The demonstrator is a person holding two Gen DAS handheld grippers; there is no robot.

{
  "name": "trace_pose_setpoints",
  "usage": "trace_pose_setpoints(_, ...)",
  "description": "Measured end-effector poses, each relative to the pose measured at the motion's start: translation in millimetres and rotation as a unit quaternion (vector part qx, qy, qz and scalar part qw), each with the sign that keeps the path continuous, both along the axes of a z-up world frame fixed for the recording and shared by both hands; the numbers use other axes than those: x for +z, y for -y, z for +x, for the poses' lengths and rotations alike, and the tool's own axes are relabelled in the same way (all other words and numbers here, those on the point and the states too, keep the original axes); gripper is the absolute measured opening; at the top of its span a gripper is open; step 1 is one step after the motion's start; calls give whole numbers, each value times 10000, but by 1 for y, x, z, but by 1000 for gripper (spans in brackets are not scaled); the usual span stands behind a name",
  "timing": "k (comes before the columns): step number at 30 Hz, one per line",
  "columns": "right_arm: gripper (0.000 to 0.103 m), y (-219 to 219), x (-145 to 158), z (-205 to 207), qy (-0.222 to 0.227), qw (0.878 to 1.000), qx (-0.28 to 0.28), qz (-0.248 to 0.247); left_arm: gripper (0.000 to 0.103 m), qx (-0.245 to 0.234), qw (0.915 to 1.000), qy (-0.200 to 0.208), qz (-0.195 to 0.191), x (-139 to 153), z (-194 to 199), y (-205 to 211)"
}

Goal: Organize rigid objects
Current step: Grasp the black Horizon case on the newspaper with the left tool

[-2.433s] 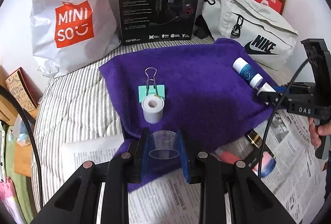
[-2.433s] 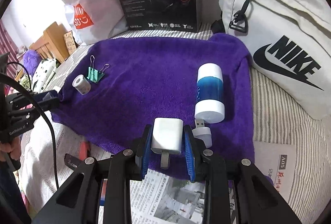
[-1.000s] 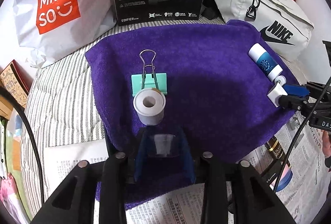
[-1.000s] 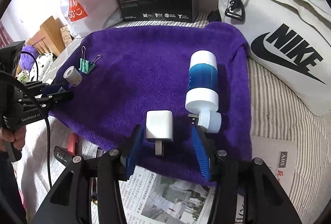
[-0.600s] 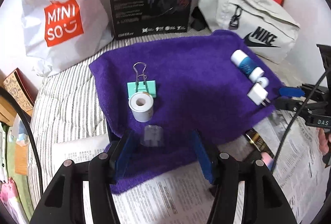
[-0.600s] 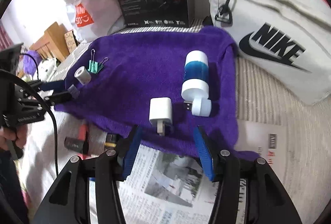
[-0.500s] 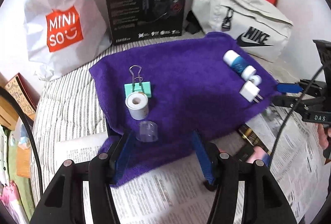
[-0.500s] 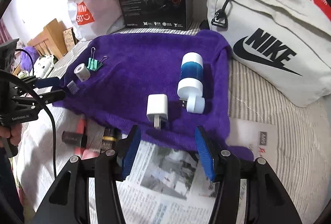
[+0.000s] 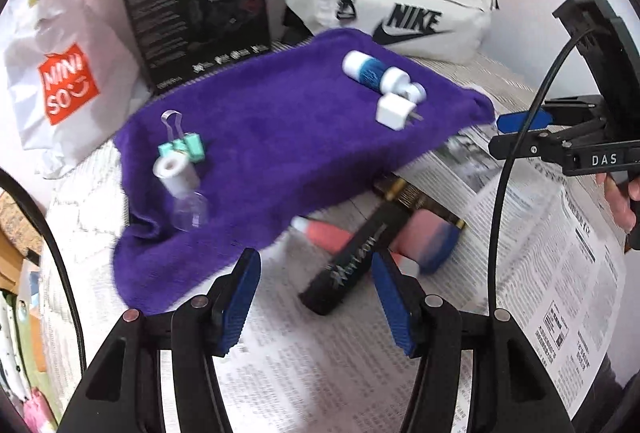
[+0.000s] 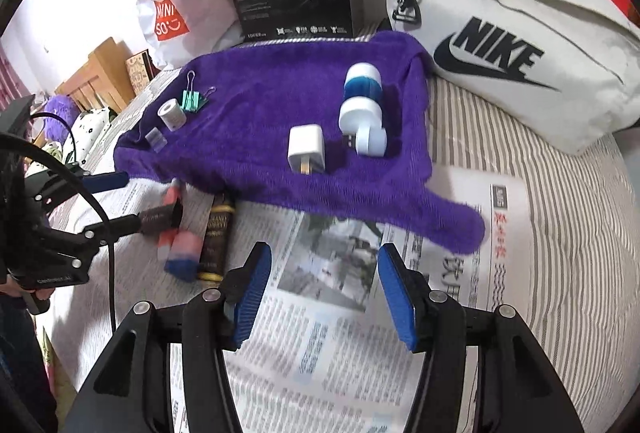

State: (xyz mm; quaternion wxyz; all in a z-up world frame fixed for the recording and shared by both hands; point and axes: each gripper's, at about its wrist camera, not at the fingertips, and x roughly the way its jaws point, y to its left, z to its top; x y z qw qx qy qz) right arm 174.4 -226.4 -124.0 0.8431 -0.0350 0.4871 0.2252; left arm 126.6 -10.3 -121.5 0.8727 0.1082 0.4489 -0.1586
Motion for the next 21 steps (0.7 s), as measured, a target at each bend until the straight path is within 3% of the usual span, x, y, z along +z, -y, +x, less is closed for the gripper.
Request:
trace_pose_setpoints(8, 55, 9, -12, -2, -185, 9998, -86, 48, 56, -161, 9995, -201, -175, -14, 9, 10)
trace_pose_setpoints(13, 55, 14, -17, 0, -252, 9996, -151, 48, 28, -274, 9981, -323, -451, -15, 12, 13)
trace_pose_setpoints(21, 55, 13, -16, -4, -261, 9996, -97, 26, 24, 116, 9984, -335, -438, -18, -1, -12)
